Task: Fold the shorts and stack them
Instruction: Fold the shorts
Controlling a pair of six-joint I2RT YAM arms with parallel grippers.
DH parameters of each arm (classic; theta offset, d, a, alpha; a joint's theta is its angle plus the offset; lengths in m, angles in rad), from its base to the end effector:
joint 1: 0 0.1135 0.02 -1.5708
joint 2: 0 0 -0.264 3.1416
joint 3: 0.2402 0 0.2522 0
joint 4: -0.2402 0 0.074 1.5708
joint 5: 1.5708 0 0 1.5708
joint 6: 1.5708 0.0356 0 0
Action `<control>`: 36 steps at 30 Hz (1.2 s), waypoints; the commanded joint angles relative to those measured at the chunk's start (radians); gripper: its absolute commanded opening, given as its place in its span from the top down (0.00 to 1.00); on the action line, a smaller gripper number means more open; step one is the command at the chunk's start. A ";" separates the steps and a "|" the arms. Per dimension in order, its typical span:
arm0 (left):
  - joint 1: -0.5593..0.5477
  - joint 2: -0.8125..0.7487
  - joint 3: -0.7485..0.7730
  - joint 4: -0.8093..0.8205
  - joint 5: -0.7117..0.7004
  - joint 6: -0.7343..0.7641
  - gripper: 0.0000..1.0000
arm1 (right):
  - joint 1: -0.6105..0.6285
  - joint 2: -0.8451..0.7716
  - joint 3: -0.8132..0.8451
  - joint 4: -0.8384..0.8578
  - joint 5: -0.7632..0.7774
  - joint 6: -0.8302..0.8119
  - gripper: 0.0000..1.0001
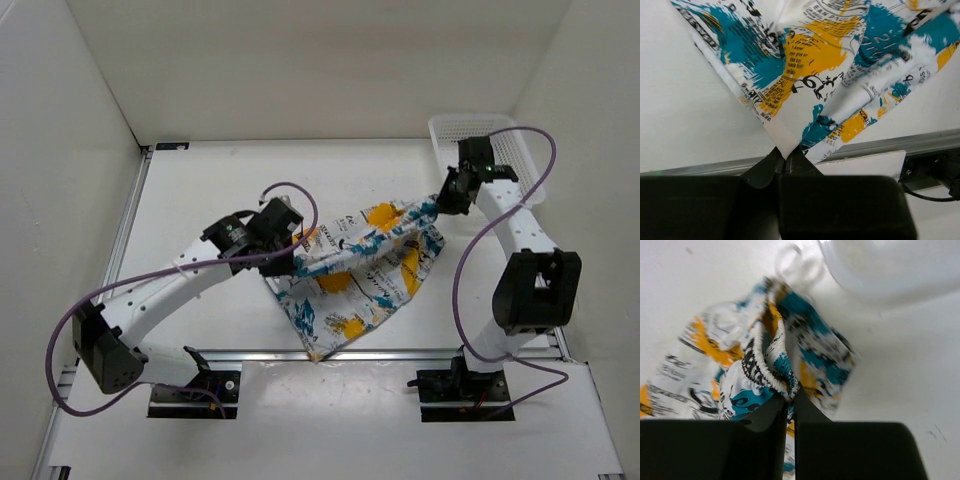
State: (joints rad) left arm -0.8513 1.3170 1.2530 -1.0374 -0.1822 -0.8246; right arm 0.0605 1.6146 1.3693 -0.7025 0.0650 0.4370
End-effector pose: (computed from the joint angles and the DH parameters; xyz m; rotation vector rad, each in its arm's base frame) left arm 0.1705 -0.1848 0.3160 -0.0227 2.6783 -0.3123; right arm 0.3472 0.0187 0.2870 0.4975 2.4703 0.1203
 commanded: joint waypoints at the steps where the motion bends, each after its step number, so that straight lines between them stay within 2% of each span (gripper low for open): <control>1: 0.026 0.062 0.144 -0.010 0.017 0.117 0.90 | 0.005 0.079 0.180 0.020 -0.047 -0.012 1.00; 5: 0.017 0.087 0.282 -0.072 0.035 0.176 0.90 | 0.005 0.113 0.283 -0.006 -0.079 -0.012 1.00; 7: -0.015 0.087 0.307 -0.089 0.049 0.176 0.90 | 0.005 0.113 0.283 -0.022 -0.068 -0.012 1.00; 10: -0.063 0.062 0.316 -0.116 0.073 0.165 0.90 | 0.005 0.015 0.200 -0.022 -0.041 -0.012 1.00; 15: -0.149 0.010 0.263 -0.138 0.093 0.119 0.90 | -0.013 -0.126 0.044 -0.031 0.025 -0.012 1.00; 22: -0.290 0.028 0.074 -0.027 0.179 0.045 0.90 | -0.059 -0.257 -0.166 -0.049 0.160 0.025 1.00; 23: -0.305 0.040 0.059 -0.027 0.179 0.045 0.90 | -0.073 -0.257 -0.202 -0.034 0.173 0.035 0.94; 24: -0.316 0.075 0.036 -0.027 0.190 0.045 0.79 | -0.073 -0.246 -0.214 -0.025 0.173 0.035 0.80; 25: -0.316 0.096 0.036 -0.027 0.190 0.045 0.66 | -0.073 -0.231 -0.214 -0.025 0.173 0.035 0.60; 26: -0.316 0.115 0.036 -0.048 0.190 0.045 0.48 | -0.073 -0.216 -0.214 -0.025 0.173 0.035 0.45; 27: -0.316 0.149 0.058 -0.071 0.155 0.057 0.24 | -0.073 -0.203 -0.214 -0.025 0.186 0.045 0.31; 28: -0.316 0.149 0.078 -0.122 0.135 0.067 0.01 | -0.073 -0.203 -0.214 -0.034 0.187 0.045 0.31; 32: -0.286 0.128 0.155 -0.176 0.052 0.088 0.01 | -0.050 -0.309 -0.214 -0.009 0.210 0.072 0.32; 33: -0.266 0.128 0.155 -0.176 0.052 0.103 0.04 | -0.038 -0.338 -0.214 -0.009 0.210 0.081 0.35; 34: -0.217 0.113 0.155 -0.176 0.040 0.104 0.08 | -0.037 -0.347 -0.214 0.000 0.210 0.082 0.47; 36: -0.168 0.100 0.128 -0.121 0.050 0.124 0.20 | -0.007 -0.348 -0.214 0.000 0.210 0.072 0.64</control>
State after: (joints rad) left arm -1.0912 1.4799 1.3632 -1.1751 -0.0795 -0.7334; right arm 0.0223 1.3090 1.1473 -0.7380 0.2462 0.4973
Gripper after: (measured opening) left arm 0.827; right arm 0.406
